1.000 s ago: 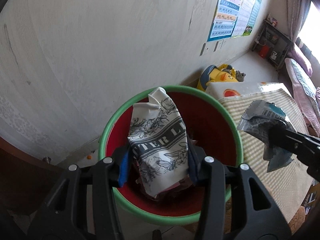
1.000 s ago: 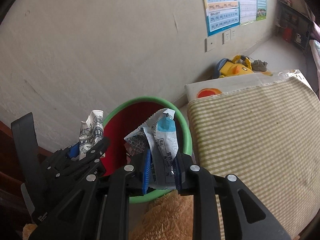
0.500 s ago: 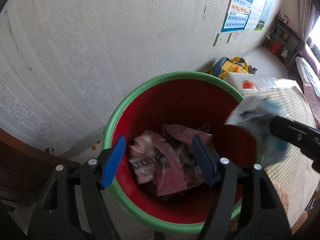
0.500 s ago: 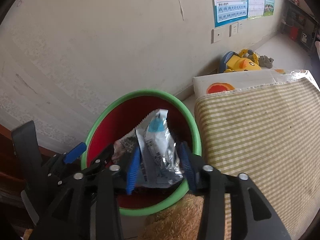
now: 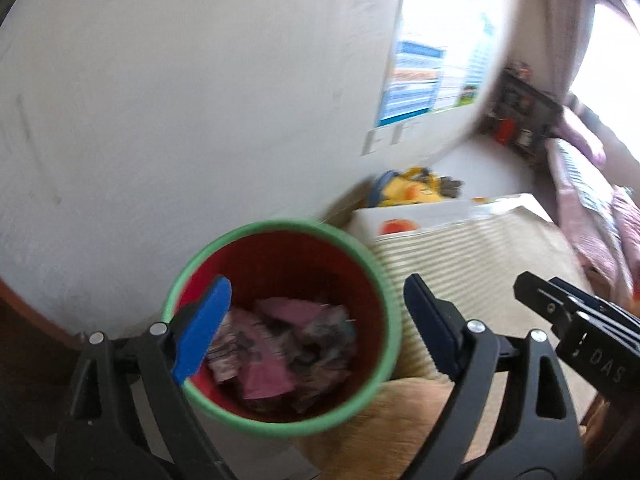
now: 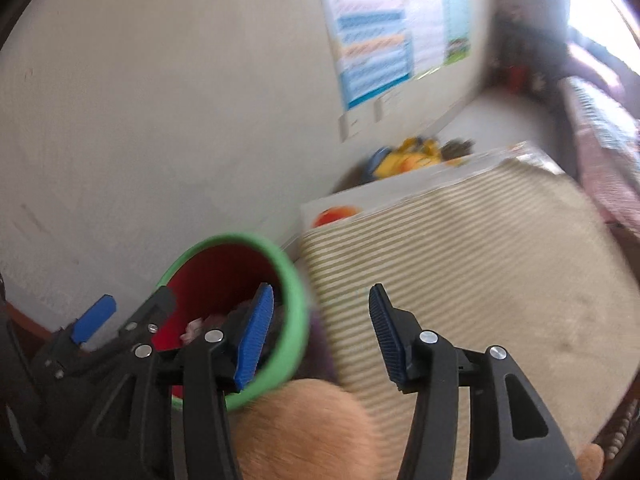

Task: Collect trash

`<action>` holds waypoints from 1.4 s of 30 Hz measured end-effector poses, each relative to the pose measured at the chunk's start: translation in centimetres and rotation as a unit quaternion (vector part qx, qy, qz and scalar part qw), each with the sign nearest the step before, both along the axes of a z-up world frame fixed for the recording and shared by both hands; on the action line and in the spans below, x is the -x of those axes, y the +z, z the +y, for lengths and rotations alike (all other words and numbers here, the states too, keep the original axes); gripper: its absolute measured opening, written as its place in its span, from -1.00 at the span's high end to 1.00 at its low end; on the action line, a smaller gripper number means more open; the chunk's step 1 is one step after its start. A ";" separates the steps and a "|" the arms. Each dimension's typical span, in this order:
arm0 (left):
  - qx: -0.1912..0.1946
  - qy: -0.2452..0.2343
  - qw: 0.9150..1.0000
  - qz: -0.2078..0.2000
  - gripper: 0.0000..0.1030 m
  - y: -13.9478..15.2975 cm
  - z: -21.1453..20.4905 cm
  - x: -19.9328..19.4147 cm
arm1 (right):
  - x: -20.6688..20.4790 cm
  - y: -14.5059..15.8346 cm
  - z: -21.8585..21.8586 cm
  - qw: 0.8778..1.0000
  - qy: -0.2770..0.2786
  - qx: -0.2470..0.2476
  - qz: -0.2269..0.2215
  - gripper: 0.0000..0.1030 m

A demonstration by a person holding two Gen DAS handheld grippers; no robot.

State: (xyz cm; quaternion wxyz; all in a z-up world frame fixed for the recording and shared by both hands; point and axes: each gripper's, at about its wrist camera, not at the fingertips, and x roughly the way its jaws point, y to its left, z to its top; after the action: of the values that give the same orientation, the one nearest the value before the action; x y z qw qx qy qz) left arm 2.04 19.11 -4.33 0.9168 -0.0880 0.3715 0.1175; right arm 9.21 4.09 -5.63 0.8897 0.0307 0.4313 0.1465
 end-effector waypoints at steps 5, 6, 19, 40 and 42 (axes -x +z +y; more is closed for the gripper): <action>-0.006 -0.061 0.997 -0.049 -0.84 3.1 -6.0 0.0 | 2.5 3.2 -7.5 0.996 -0.074 0.001 -0.055 -0.16; -0.013 -0.075 0.995 -0.061 -0.89 3.9 -7.6 0.0 | 2.9 3.7 -8.5 0.995 -0.083 0.002 -0.062 -0.19; -0.032 -0.164 0.978 -0.124 -0.89 8.0 -20.3 1.5 | 9.5 5.6 -20.9 0.974 -0.198 -0.013 -0.110 -0.50; -0.064 -0.149 0.979 -0.122 -0.89 7.5 -20.1 2.3 | 10.8 4.8 -23.9 0.964 -0.241 -0.012 -0.111 -0.52; -0.063 -0.149 0.979 -0.122 -0.89 7.4 -20.0 2.3 | 10.8 4.7 -23.8 0.964 -0.241 -0.010 -0.110 -0.52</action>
State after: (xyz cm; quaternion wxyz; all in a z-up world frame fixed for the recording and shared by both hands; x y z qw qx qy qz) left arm -0.29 -0.92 3.12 0.9660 0.0123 0.2579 -0.0086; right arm -1.57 -19.74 -0.96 0.9403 0.1265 0.3091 -0.0654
